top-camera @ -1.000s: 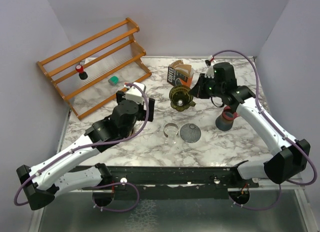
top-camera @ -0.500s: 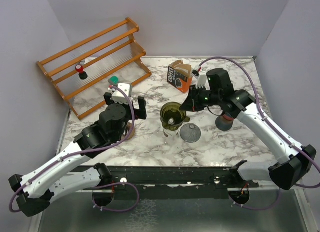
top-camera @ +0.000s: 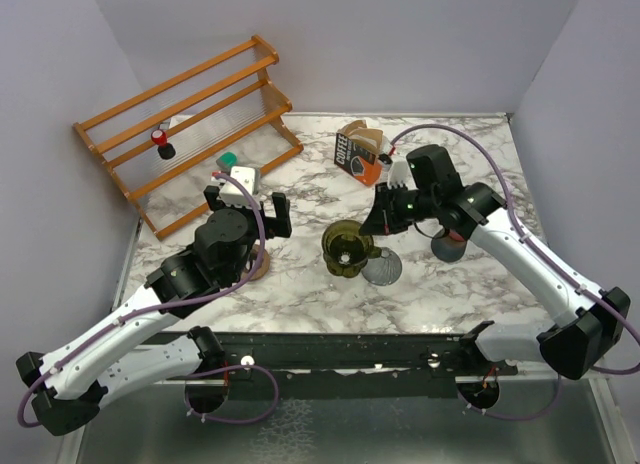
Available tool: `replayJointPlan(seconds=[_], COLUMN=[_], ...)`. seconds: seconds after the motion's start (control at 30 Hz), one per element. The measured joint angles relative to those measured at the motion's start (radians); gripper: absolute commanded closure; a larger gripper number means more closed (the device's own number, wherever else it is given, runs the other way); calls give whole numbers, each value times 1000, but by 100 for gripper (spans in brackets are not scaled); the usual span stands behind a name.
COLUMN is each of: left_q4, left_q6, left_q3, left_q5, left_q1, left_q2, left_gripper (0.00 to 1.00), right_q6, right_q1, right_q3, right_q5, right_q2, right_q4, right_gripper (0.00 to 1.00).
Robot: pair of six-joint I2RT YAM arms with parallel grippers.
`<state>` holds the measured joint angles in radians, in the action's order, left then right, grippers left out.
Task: Place the coffee filter in the dripper
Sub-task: Place the coffee dripper on the coffee server.
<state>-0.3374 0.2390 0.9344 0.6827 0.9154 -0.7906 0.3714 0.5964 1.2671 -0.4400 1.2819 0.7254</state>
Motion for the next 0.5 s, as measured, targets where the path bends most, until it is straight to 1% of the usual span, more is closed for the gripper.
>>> replayJointPlan(seconds=[0.27, 0.5], left_q4=[0, 0], left_q6=[0, 0], left_q3=[0, 0], left_q5=[0, 0], left_q1=[-5, -6], left_q2=[-3, -6], left_gripper=[1, 1], right_q6=[2, 10], right_q1=[2, 6], right_q3=[-44, -48], right_q5=[3, 5], right_q2=[21, 30], right_q4=[-5, -34], right_gripper=[99, 99])
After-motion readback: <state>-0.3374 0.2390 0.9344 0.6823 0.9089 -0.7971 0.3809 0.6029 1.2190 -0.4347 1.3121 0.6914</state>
